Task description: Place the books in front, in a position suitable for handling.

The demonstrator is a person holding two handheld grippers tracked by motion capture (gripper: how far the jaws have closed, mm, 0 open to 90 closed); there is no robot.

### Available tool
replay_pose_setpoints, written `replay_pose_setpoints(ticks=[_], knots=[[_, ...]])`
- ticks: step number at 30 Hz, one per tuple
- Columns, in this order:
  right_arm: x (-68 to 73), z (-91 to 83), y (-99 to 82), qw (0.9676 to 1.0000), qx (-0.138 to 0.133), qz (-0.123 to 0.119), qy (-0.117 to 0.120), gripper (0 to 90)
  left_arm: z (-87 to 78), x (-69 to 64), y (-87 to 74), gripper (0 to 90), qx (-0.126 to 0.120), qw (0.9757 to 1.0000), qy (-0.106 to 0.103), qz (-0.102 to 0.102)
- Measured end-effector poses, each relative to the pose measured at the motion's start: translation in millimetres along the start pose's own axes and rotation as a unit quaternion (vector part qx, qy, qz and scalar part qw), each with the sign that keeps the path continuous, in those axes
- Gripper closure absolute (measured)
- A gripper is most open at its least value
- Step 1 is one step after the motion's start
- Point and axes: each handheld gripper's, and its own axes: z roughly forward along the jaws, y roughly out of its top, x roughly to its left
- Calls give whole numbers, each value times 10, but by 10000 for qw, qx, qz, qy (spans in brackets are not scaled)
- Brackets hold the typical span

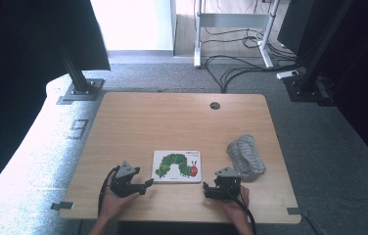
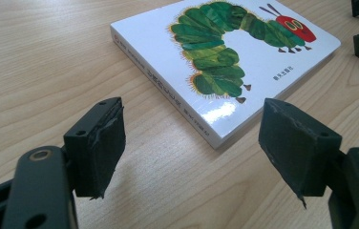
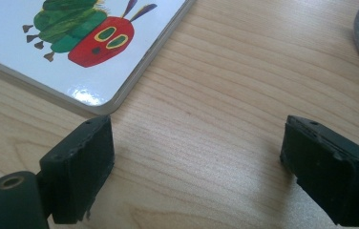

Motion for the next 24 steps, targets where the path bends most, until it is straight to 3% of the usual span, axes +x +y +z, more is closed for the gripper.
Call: replay_pose_setpoints(ticks=[17, 24], knots=[[5, -6, 11, 10000, -69, -17, 22, 191, 111, -80, -5, 244, 187, 9997, -100, 122], [3, -83, 58, 9993, -350, -19, 109, 241, 140, -91, 16, 244, 197, 9996, -143, 106]])
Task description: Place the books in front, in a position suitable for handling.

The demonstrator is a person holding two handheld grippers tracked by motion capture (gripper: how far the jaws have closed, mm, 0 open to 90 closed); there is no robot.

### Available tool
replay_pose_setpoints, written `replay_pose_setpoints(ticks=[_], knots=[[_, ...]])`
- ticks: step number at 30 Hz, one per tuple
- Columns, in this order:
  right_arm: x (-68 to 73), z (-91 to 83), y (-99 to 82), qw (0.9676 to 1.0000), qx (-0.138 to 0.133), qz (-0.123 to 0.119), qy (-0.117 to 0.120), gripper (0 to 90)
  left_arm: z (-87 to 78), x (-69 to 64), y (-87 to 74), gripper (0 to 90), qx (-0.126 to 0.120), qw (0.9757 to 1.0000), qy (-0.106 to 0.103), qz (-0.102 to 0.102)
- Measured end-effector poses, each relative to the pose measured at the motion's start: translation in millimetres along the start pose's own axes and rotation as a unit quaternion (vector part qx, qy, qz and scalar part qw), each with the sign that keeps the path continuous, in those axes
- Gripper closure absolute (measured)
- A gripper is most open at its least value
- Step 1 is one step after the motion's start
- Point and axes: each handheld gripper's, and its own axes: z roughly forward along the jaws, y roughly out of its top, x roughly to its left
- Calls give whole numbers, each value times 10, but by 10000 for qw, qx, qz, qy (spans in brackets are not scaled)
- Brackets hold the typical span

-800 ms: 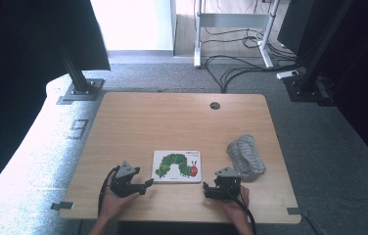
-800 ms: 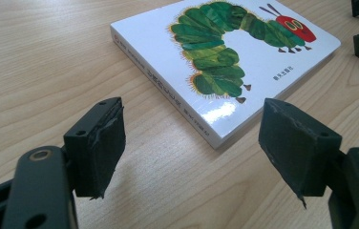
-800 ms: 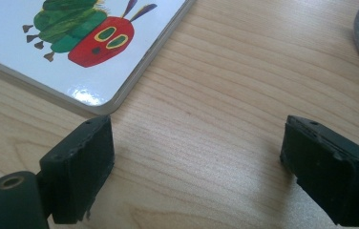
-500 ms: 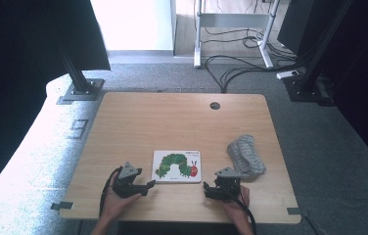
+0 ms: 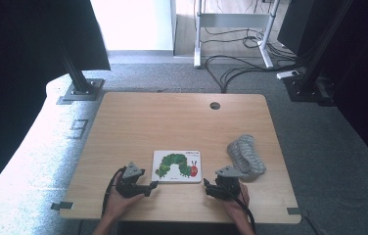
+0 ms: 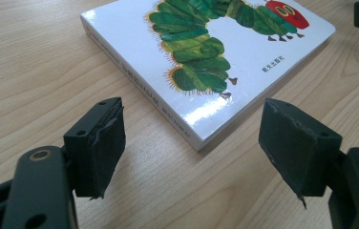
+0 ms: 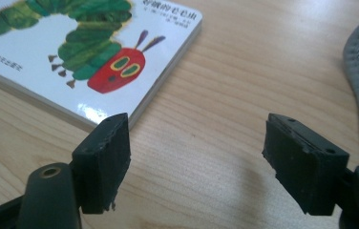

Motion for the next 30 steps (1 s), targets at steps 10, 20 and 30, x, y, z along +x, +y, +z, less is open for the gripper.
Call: replay_pose_setpoints(ticks=[10, 20, 30], knots=[[-30, -77, 26, 9995, -322, -24, 15, 275, 44, -19, 4, 244, 73, 10000, -10, 42], [-81, -119, 96, 9988, -492, 25, -13, 292, 92, -42, 5, 244, 157, 9998, -25, 78], [-333, -267, 302, 9957, -842, 296, -237, 322, 146, -65, 3, 245, 245, 9996, -27, 135]])
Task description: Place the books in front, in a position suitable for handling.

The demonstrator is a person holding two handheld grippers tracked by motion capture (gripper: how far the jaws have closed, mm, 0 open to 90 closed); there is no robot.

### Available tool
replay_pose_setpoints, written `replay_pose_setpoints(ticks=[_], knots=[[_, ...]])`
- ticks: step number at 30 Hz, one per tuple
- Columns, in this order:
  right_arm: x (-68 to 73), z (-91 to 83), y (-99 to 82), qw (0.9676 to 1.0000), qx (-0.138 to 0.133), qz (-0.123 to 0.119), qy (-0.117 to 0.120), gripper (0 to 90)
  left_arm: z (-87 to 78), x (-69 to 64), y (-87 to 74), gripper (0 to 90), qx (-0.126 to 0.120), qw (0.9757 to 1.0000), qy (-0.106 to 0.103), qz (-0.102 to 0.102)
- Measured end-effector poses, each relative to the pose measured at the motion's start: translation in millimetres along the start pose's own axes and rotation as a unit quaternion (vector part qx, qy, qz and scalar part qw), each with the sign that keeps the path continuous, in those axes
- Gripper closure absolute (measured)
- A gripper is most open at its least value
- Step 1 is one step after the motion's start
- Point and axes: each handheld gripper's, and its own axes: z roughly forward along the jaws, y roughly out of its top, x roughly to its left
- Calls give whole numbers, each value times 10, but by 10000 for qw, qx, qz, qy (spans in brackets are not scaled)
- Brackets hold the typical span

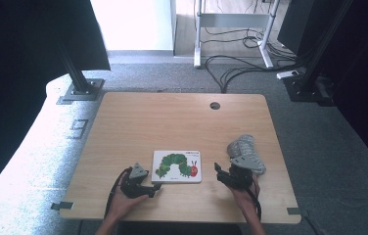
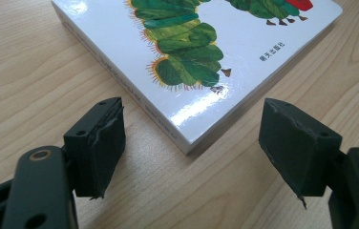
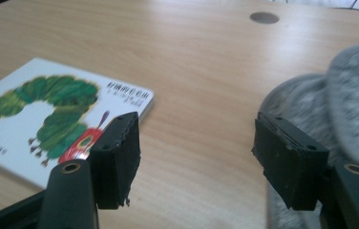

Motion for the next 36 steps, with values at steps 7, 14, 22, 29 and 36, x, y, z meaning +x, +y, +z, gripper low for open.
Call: replay_pose_setpoints(ticks=[7, 14, 22, 29, 36], knots=[[-230, -10, 210, 9994, -228, 106, -250, 309, 37, -12, 12, 246, 32, 10000, 12, -3], [-453, 66, 384, 9983, -282, 186, -474, 285, 51, -26, 22, 247, 57, 10000, 25, 12], [-711, 281, 237, 9957, 235, 211, -869, 260, 67, -38, 34, 249, 68, 10000, 54, 33], [-781, 442, 42, 9938, 771, 265, -759, 246, 75, -78, 36, 250, 106, 9998, 103, 135], [-843, 529, -129, 9873, 1068, 187, -1161, 368, 77, -78, 38, 250, 105, 9998, 92, 113]])
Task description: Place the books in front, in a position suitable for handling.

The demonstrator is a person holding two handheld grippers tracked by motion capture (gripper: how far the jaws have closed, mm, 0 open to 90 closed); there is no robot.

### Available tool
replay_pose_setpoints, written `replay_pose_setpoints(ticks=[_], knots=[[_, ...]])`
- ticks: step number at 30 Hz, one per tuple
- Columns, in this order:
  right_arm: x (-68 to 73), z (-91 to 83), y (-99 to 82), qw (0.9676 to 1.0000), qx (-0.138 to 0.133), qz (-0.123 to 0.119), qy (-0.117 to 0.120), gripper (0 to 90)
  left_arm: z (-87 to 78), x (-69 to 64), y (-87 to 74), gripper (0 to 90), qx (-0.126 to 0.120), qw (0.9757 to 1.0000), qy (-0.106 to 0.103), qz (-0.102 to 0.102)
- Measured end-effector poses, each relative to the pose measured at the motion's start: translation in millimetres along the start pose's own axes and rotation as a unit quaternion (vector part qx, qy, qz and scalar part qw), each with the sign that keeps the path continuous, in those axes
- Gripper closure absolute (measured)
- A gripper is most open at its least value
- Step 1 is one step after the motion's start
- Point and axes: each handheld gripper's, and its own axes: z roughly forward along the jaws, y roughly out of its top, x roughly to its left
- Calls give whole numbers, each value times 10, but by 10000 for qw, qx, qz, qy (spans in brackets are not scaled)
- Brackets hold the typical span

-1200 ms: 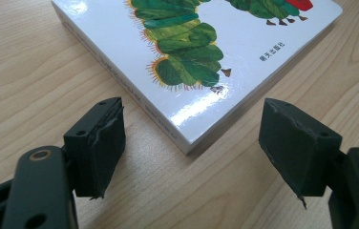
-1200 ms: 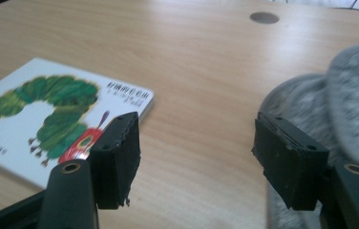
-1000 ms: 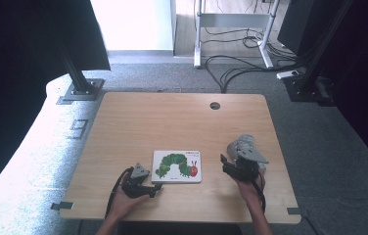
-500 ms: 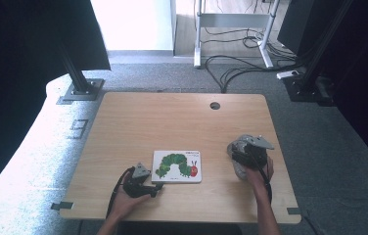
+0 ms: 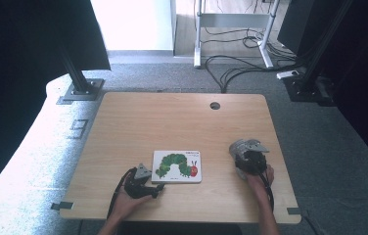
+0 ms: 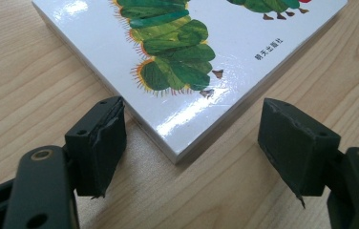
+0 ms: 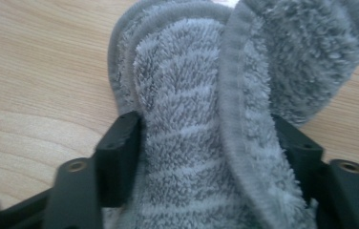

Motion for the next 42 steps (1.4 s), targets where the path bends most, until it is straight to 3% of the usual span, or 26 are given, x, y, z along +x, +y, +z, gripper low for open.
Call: replay_pose_setpoints(ticks=[7, 17, 18, 22, 23, 27, 28, 29, 32, 34, 35, 38, 39, 40, 42], knots=[[-20, -10, -32, 9997, -97, -120, -211, 540, 9, -4, 6, 251, -4, 10000, 34, -13], [-83, -79, -35, 9992, -367, 176, 30, 641, 27, -16, 23, 246, 22, 9999, 131, 9], [-81, -112, -27, 9983, -476, 296, 153, 647, 34, -26, 27, 244, 31, 9998, 177, 19], [-35, -207, 15, 9967, -701, 309, 271, 648, 42, -27, 34, 244, 38, 9998, 213, 15], [38, -292, 68, 9947, -864, 329, 457, 648, 47, -28, 37, 244, 37, 9997, 236, 24], [173, -379, 138, 9920, -1029, 210, 694, 647, 49, -27, 41, 245, 48, 9997, 242, 26], [306, -433, 172, 9899, -1111, 93, 881, 646, 50, -30, 41, 246, 51, 9996, 259, 32], [306, -433, 172, 9899, -1111, 93, 881, 646, 50, -30, 41, 246, 51, 9996, 259, 32], [539, -450, 198, 9861, -1164, -25, 1184, 646, 51, -34, 41, 246, 54, 9996, 271, 34], [590, -449, 205, 9855, -1168, -60, 1231, 646, 50, -33, 41, 246, 54, 9996, 271, 32], [768, -460, 245, 9837, -1196, -217, 1324, 646, 50, -33, 41, 247, 54, 9996, 270, 32], [952, -483, 303, 9805, -1257, -333, 1470, 646, 48, -29, 41, 248, 55, 9997, 256, 31], [952, -483, 303, 9805, -1257, -333, 1470, 646, 48, -29, 41, 248, 55, 9997, 256, 31], [1089, -473, 344, 9766, -1281, -309, 1698, 645, 48, -29, 41, 249, 52, 9997, 255, 29], [1166, -456, 364, 9748, -1261, -324, 1809, 645, 48, -28, 41, 249, 48, 9997, 253, 25]])
